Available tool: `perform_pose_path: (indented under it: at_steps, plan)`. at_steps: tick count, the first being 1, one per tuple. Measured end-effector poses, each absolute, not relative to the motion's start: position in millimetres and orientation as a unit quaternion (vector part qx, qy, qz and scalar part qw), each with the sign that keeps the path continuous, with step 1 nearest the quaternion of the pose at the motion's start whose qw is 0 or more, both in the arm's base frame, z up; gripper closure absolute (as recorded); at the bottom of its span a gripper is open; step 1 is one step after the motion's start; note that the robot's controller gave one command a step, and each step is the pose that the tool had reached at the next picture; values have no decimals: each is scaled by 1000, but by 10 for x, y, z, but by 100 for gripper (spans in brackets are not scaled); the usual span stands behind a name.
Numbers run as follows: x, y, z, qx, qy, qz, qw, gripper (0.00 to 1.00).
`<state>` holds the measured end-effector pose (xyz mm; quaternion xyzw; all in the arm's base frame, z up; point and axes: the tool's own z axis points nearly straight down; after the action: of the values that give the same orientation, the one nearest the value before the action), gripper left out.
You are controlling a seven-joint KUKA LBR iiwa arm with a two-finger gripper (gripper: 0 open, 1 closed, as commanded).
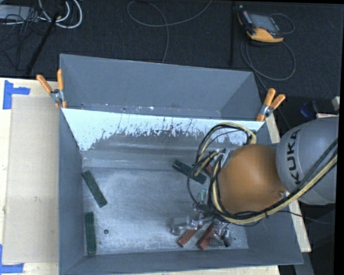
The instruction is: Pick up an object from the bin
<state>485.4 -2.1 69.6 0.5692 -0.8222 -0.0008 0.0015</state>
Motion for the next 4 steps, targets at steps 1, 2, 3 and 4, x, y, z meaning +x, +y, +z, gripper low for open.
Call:
perform_pose_path:
  at_steps: [1,2,3,4]
  plan:
    - [5052,161,694,673,-740,-1,0,0]
    - [5371,-126,692,700,-714,0,0,0]
    - [5359,-117,688,698,-716,-2,0,100]
    - [5311,-349,1871,719,-695,2,-2,100]
